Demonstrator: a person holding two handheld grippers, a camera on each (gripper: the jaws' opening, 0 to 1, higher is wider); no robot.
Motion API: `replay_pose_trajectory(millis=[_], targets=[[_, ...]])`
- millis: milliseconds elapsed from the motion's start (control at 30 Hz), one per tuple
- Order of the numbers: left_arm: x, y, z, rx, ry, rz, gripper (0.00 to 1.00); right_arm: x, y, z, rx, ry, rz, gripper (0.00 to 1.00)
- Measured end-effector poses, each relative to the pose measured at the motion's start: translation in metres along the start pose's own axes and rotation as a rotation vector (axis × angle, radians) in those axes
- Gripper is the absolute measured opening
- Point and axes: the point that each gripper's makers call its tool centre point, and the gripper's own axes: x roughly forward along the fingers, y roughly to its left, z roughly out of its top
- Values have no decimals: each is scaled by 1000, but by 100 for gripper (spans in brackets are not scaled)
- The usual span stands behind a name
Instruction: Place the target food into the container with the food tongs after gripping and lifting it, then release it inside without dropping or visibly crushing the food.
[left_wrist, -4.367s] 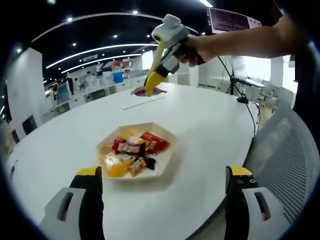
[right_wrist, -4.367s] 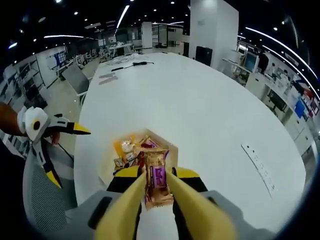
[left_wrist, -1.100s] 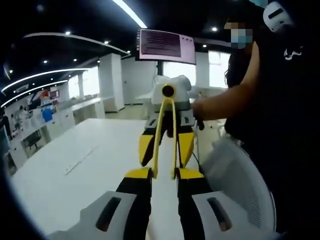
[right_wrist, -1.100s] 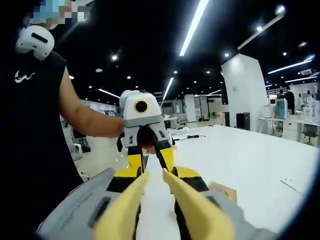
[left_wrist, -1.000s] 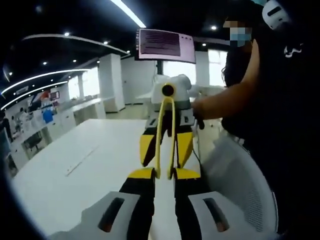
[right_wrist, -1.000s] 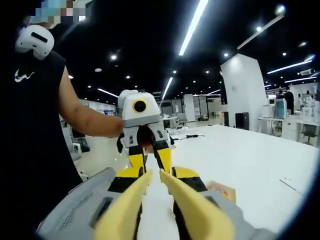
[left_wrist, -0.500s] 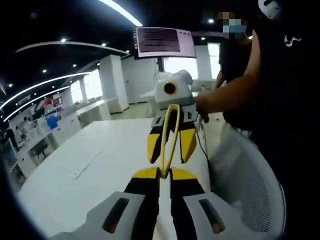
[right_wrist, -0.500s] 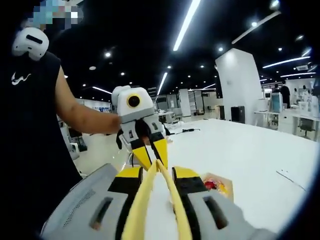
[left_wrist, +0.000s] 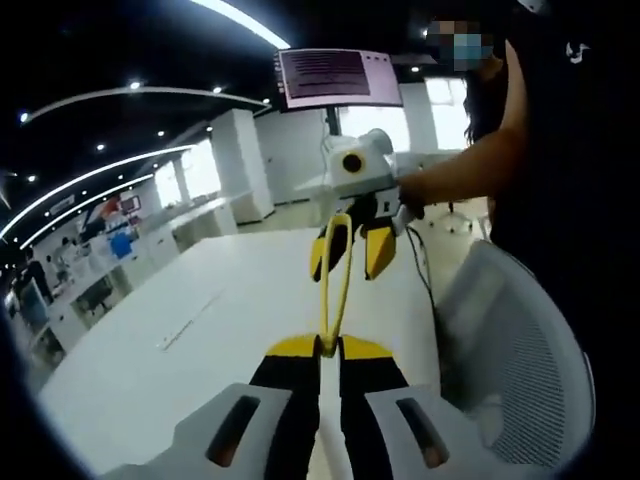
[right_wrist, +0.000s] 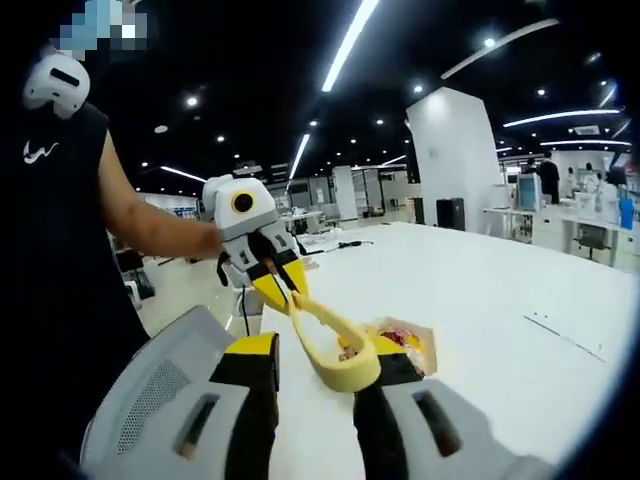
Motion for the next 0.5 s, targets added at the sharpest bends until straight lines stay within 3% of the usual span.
replay_pose_trajectory(millis=[267,367,433,500], targets=[[16,-14,-33,19,58,-6,0,-9,-12,-42,46,40,-117,30],[22,-21,-46,36,88,-23,0,-11,-14,-68,47,109,-151,27],[27,-25,-60,50,113,-35,0,-11,-13,-86,58,149,-168,21],[32,-31,-76,48,149,-58,0,-12,-15,-105,67,191,-187,21]])
